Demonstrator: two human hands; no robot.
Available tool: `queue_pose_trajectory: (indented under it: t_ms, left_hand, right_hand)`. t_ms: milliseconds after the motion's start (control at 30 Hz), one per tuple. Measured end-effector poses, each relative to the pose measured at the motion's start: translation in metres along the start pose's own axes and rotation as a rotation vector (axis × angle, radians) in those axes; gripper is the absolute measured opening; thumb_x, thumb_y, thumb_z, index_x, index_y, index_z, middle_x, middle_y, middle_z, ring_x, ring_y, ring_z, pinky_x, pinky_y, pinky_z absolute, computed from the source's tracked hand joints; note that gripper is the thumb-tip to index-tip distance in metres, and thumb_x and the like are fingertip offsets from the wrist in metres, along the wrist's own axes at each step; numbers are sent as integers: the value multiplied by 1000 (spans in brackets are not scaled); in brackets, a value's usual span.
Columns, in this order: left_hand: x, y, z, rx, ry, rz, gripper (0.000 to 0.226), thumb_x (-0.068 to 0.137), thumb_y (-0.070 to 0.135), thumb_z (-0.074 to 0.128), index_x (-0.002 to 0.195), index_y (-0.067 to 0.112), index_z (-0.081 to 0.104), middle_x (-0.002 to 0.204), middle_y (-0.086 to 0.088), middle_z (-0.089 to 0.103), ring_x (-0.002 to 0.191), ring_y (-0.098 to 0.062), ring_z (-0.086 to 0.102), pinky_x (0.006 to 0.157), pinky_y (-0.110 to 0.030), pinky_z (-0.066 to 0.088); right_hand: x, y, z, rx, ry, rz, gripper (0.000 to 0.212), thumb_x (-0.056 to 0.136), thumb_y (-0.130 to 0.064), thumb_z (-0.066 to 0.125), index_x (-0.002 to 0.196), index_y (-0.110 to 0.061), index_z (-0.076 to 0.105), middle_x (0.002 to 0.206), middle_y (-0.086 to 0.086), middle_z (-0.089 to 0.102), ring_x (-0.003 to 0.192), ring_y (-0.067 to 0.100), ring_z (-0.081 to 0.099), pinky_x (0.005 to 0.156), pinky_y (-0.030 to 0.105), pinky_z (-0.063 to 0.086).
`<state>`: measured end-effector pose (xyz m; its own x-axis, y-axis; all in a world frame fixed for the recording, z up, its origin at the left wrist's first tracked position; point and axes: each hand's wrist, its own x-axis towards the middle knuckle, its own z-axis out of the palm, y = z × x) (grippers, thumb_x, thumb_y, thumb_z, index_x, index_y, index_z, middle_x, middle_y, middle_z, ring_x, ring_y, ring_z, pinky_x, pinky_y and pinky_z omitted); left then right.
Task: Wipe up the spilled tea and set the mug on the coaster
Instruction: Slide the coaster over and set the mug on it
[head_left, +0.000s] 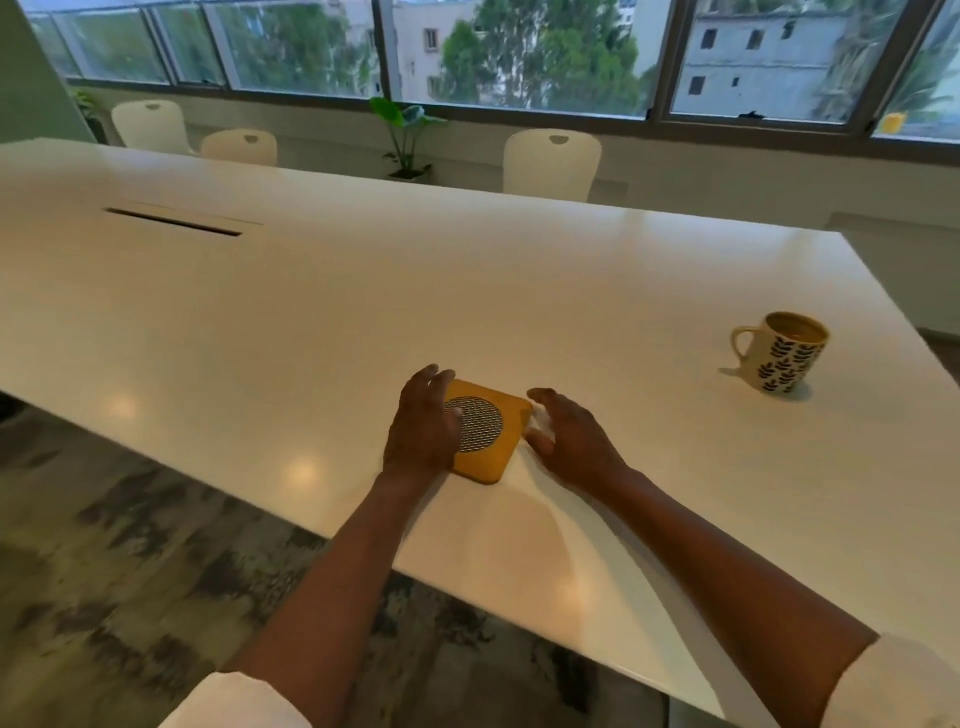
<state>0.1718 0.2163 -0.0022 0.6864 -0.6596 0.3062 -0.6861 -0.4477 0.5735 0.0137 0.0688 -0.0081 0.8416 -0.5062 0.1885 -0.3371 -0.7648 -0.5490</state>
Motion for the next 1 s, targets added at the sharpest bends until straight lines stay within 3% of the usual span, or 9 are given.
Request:
queue_pose_trajectory:
  t_ms: [200, 300, 433, 533, 633, 800, 1000]
  left_hand:
    - [-12, -32, -16, 66, -46, 5, 51, 92, 20, 60, 141, 10, 47, 145, -11, 47, 137, -26, 37, 115, -40, 31]
    - [-16, -40, -20, 122, -34, 3, 46, 93, 27, 60, 135, 11, 52, 129, -10, 58, 120, -28, 49, 100, -40, 42]
    - [-15, -39, -25, 184, -44, -17, 40, 94, 32, 56, 127, 11, 58, 116, -11, 62, 106, -27, 56, 91, -42, 49]
    - [-13, -37, -28, 186, -45, -60, 31, 93, 31, 55, 114, 10, 66, 107, -12, 61, 98, -28, 59, 83, -39, 51]
    - [-9, -32, -32, 155, -54, -135, 30, 92, 28, 58, 112, 10, 69, 108, -12, 66, 98, -28, 62, 84, -36, 50]
    - [-5, -24, -40, 52, -64, -266, 22, 86, 24, 64, 102, 13, 75, 102, -6, 74, 95, -24, 67, 80, -30, 49]
    - [-7, -20, -42, -2, -116, -302, 17, 82, 25, 67, 94, 17, 76, 96, 0, 74, 90, -19, 67, 77, -26, 48]
  right_hand:
    - [0, -1, 9, -87, -118, -56, 82, 86, -57, 62, 150, -16, 30, 153, 9, 38, 141, 30, 33, 115, 45, 31]
    - [-1, 1, 5, -156, -259, 9, 105, 76, -74, 58, 155, -23, 12, 163, 8, 16, 150, 32, 11, 121, 49, 17]
    - [1, 0, 5, -186, -343, 52, 123, 63, -84, 61, 155, -28, 1, 165, 4, 3, 151, 30, -2, 121, 49, 8]
    - [2, -3, 9, -179, -343, 69, 132, 54, -87, 62, 155, -30, 1, 165, 4, 1, 151, 31, -4, 121, 49, 5]
    - [1, -7, 10, -164, -309, 68, 132, 54, -87, 64, 155, -30, 2, 165, 5, 4, 151, 31, -2, 121, 48, 5]
    - [-4, -9, 7, -78, -285, 45, 129, 56, -78, 72, 155, -28, 7, 165, 7, 7, 151, 30, 0, 122, 50, 5]
    - [-8, -5, -9, -21, -325, 17, 134, 54, -68, 83, 157, -25, 7, 164, 4, 14, 151, 25, 7, 123, 45, 12]
